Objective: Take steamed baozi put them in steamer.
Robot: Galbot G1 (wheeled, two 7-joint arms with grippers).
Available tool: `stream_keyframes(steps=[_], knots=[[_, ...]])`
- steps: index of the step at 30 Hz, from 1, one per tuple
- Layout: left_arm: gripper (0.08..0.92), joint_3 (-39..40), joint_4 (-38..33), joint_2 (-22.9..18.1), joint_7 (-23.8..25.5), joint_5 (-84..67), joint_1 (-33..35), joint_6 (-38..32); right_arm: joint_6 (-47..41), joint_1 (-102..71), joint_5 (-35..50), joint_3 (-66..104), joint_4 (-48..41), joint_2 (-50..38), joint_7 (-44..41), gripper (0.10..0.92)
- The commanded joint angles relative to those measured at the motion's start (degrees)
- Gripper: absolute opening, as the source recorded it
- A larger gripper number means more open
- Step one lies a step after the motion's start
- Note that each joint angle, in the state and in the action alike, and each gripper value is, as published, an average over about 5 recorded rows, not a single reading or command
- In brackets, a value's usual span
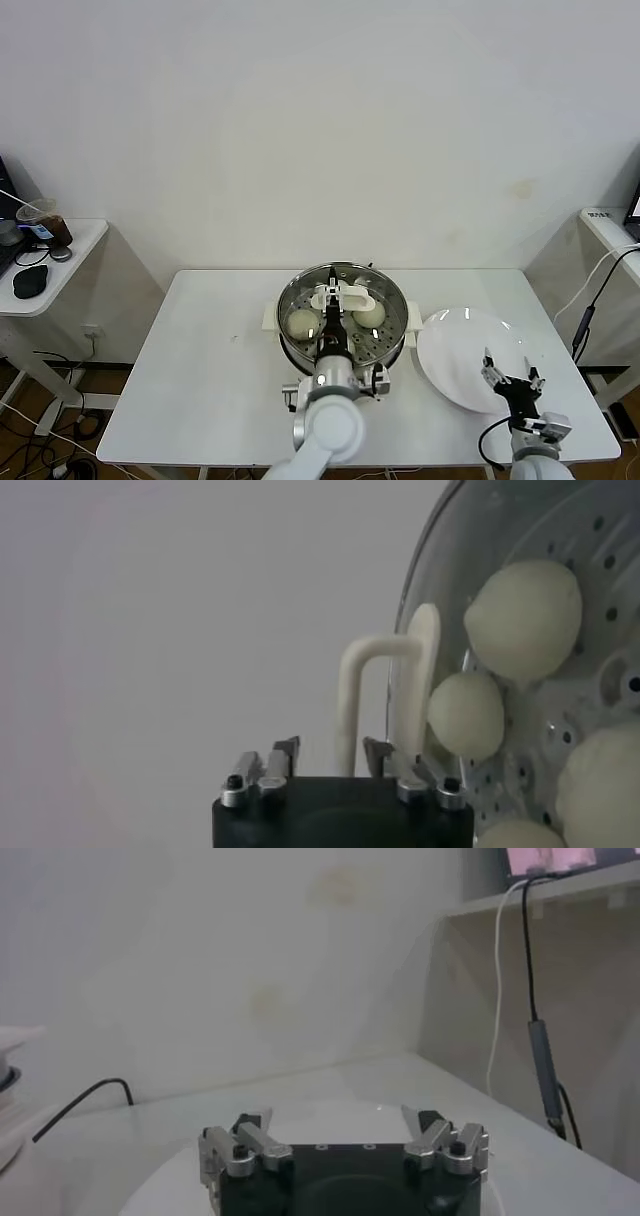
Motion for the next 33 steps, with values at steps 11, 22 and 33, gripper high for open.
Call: stream_keyframes(steps=[11,22,33], knots=[[0.823,-8.23,-25.63,6.01,-1.23,-1.54,13.35,-2.42,-3.08,-2.73,0.18,-0.1,5.49,-0.46,-1.44,0.823],[0.823,-41.23,-31.08,10.06,-15.53,-64.81,25.64,-22.0,-2.19,-8.49,-4.83,-4.56,16.96,-0.66,-8.4,0.823],[0.823,-47.53,-19.71,6.18,-13.97,-86.42,37.58,-34.5,-2.82,-10.95,-6.21,-7.44,15.01,1.41,-5.04,0.823]])
